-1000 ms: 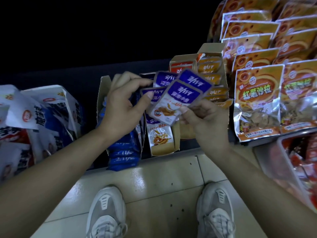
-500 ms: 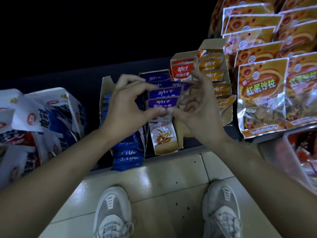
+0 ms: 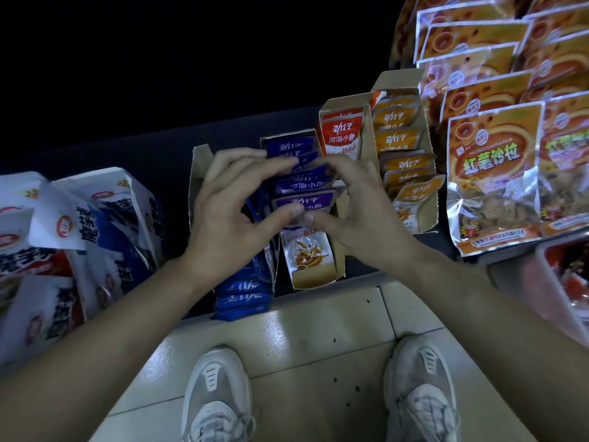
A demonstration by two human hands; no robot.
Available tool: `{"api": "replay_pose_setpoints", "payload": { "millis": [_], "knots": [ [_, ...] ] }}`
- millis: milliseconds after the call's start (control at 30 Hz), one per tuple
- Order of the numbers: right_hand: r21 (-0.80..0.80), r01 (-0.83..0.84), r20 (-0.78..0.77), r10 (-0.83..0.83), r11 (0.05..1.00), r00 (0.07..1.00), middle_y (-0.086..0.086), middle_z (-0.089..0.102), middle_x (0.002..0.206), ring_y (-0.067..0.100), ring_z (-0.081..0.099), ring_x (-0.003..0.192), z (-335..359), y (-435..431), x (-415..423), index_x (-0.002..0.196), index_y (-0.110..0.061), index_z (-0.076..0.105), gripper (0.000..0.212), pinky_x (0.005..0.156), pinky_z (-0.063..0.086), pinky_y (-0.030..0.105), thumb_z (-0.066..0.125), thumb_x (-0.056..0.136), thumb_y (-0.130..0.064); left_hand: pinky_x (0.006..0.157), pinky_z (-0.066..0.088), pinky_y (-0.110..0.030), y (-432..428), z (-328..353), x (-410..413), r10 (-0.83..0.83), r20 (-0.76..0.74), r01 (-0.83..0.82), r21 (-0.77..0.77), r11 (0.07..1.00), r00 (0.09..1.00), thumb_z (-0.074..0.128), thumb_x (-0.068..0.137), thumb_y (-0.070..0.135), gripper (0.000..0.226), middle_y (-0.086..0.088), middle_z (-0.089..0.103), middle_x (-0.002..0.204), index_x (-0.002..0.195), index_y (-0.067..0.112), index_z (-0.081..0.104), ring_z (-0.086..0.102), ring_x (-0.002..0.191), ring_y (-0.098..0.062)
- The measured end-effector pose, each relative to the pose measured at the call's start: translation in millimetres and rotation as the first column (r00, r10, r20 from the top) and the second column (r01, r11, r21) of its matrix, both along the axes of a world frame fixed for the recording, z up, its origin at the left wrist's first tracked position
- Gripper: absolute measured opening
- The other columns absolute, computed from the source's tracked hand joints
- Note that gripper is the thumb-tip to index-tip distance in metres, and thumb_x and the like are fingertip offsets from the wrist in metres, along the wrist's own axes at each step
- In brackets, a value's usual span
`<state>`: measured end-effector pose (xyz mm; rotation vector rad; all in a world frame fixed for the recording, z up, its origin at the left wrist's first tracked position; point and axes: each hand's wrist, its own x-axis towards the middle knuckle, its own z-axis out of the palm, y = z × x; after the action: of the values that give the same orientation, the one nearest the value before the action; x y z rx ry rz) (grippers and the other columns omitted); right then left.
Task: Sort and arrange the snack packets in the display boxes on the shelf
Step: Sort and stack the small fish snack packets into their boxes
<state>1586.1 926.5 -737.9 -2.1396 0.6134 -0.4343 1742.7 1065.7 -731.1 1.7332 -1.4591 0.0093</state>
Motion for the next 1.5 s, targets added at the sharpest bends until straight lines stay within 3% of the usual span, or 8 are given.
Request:
{"api": "replay_pose_setpoints", "payload": {
  "millis": [100, 333, 467, 600, 700, 933, 1267, 1500],
  "knots": [
    [0.052, 0.011, 0.007, -0.011, 0.999, 1.0, 0.0, 0.052, 0.126, 0.009, 0.043, 0.124, -2, -5, 1, 0.132, -0.028, 0.053, 0.067, 0.094, 0.048, 0.015, 0.086, 0.074, -0.029, 0.099, 0.041, -0.022, -2, 0, -2, -0.015, -0.007, 0.015, 0.004, 1.0, 1.0, 0.082, 0.086, 0.022, 0.035, 0.0, 0.067, 0.108, 0.115, 0.007, 0.073, 0.057, 0.111, -0.027],
    [-0.053, -0.041, -0.086, 0.036, 0.998, 0.996, 0.004, 0.046, 0.12, 0.016, 0.041, 0.121, -7, -16, 6, 0.135, -0.035, 0.053, 0.078, 0.1, 0.051, 0.028, 0.085, 0.065, -0.044, 0.094, 0.051, -0.049, 0, 2, 0, -0.014, -0.097, 0.018, 0.049, 0.999, 0.995, 0.084, 0.081, 0.035, 0.044, 0.012, 0.059, 0.113, 0.117, 0.013, 0.071, 0.055, 0.115, -0.022],
    [-0.047, -0.043, -0.067, 0.04, 0.998, 0.997, 0.007, 0.052, 0.116, 0.014, 0.044, 0.114, -7, -20, 11, 0.128, -0.031, 0.059, 0.073, 0.098, 0.049, 0.03, 0.073, 0.063, -0.058, 0.103, 0.047, -0.044, 2, 3, 3, 0.022, -0.115, -0.016, 0.052, 0.999, 0.993, 0.082, 0.078, 0.044, 0.054, 0.037, 0.044, 0.122, 0.124, 0.019, 0.068, 0.048, 0.124, -0.015],
    [0.04, -0.027, -0.011, 0.027, 0.999, 1.0, 0.005, 0.053, 0.117, 0.014, 0.049, 0.116, -3, -21, 12, 0.124, -0.03, 0.061, 0.07, 0.098, 0.051, 0.032, 0.076, 0.062, -0.059, 0.1, 0.044, -0.048, 1, 7, 5, 0.077, -0.114, -0.068, 0.082, 0.994, 0.991, 0.079, 0.081, 0.049, 0.052, 0.018, 0.057, 0.113, 0.124, 0.022, 0.067, 0.049, 0.118, -0.02],
    [0.072, -0.024, 0.001, 0.024, 0.997, 1.0, 0.004, 0.057, 0.119, 0.017, 0.052, 0.117, 8, -22, 11, 0.118, -0.035, 0.061, 0.063, 0.097, 0.052, 0.038, 0.079, 0.064, -0.062, 0.098, 0.043, -0.047, -4, 21, 3, 0.091, -0.112, -0.084, 0.071, 0.994, 0.99, 0.072, 0.085, 0.051, 0.044, 0.022, 0.057, 0.107, 0.122, 0.029, 0.063, 0.048, 0.113, -0.014],
    [0.122, -0.036, 0.115, 0.022, 0.992, 0.993, 0.005, 0.066, 0.114, 0.013, 0.064, 0.107, 45, -18, 4, 0.118, -0.016, 0.058, 0.05, 0.091, 0.055, 0.033, 0.084, 0.076, -0.025, 0.083, 0.058, -0.041, -18, 47, 3, -0.032, -0.317, 0.037, 0.011, 0.999, 0.948, 0.076, 0.088, 0.036, 0.045, -0.003, 0.068, 0.119, 0.125, 0.015, 0.061, 0.067, 0.109, -0.019],
    [0.332, -0.078, 0.012, 0.078, 0.94, 0.997, -0.013, 0.065, 0.103, -0.009, 0.064, 0.096, 33, -11, -13, 0.116, -0.022, 0.056, 0.051, 0.075, 0.049, 0.007, 0.083, 0.075, -0.009, 0.078, 0.06, -0.033, -19, 35, 3, -0.02, -0.431, 0.109, 0.184, 0.977, 0.902, 0.083, 0.075, 0.044, 0.042, 0.012, 0.071, 0.102, 0.11, 0.032, 0.064, 0.069, 0.091, -0.009],
    [0.254, -0.043, 0.204, -0.01, 0.966, 0.979, 0.001, 0.064, 0.121, 0.013, 0.062, 0.115, 36, -19, 3, 0.126, -0.01, 0.054, 0.061, 0.095, 0.054, 0.028, 0.084, 0.074, -0.005, 0.079, 0.056, -0.028, -26, 49, 15, -0.07, -0.274, 0.093, 0.069, 0.993, 0.959, 0.086, 0.079, 0.036, 0.047, 0.002, 0.07, 0.112, 0.117, 0.018, 0.065, 0.068, 0.1, -0.014]
  ]
}}
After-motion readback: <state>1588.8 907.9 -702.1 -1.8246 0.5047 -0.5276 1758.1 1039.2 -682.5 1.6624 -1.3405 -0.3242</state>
